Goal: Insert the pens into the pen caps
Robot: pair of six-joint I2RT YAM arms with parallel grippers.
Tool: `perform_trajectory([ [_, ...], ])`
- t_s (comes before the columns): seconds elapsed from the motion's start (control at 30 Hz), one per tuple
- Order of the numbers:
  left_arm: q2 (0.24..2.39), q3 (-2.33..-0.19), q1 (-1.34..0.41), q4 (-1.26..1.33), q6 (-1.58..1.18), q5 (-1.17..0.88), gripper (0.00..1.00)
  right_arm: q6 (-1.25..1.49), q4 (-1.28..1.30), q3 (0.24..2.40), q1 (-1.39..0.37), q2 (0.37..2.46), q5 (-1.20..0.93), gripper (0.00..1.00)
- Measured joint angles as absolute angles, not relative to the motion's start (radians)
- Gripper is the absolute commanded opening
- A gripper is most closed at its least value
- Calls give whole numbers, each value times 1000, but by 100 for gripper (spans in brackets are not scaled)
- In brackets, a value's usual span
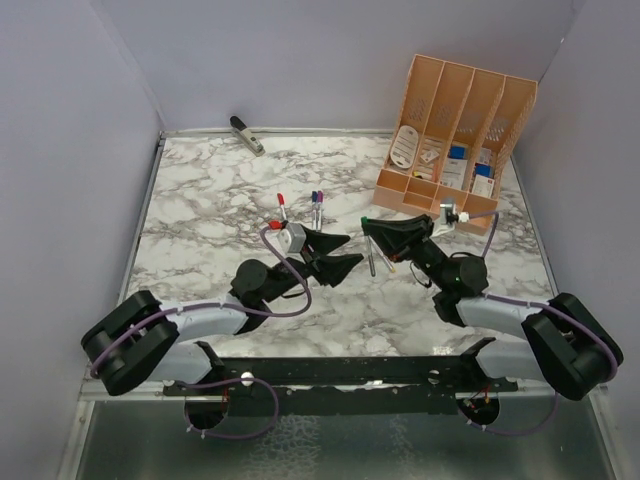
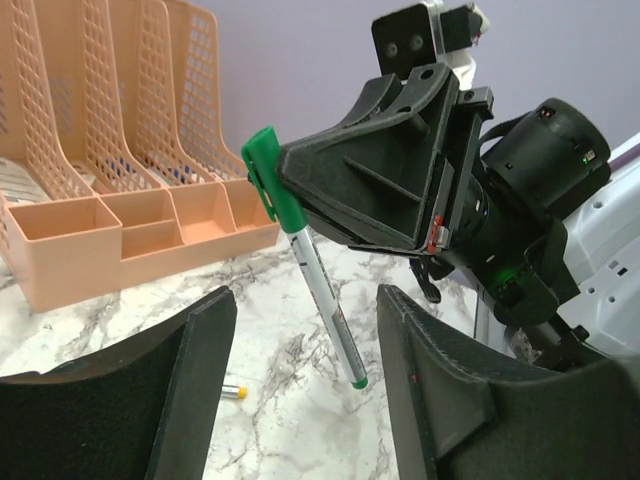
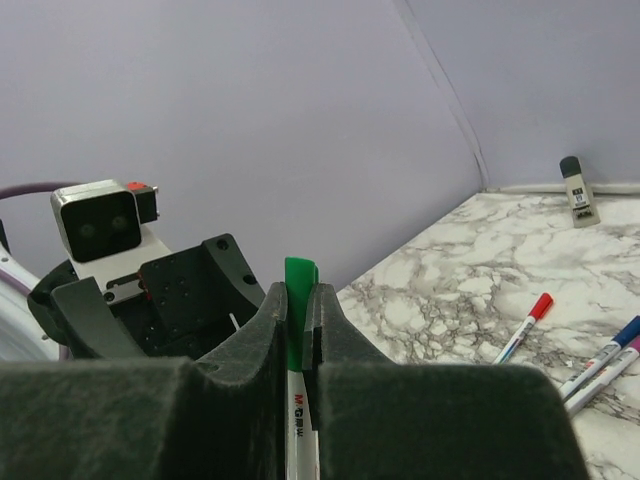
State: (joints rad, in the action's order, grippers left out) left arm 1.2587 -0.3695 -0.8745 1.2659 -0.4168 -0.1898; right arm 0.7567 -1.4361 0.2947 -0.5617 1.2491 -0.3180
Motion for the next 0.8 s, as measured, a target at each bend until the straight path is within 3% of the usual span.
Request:
perform_trajectory([
  [0.13,1334,-402,-875,1275,-429,-218,68,763,-1436,295,-562,1265,-319,1],
  [0.33,1413,-440,-875,1299,-451,-238,66,764,-1436,296,-562,1265,-337,1],
  [0.67,1510,-484,-875,1375,-527,-289,0,763,-1436,297,-562,1266,-367,1],
  [0.8,1529,-484,-869,1392,-572,-288,0,758,-1437,298,-561,1267,-372,1],
])
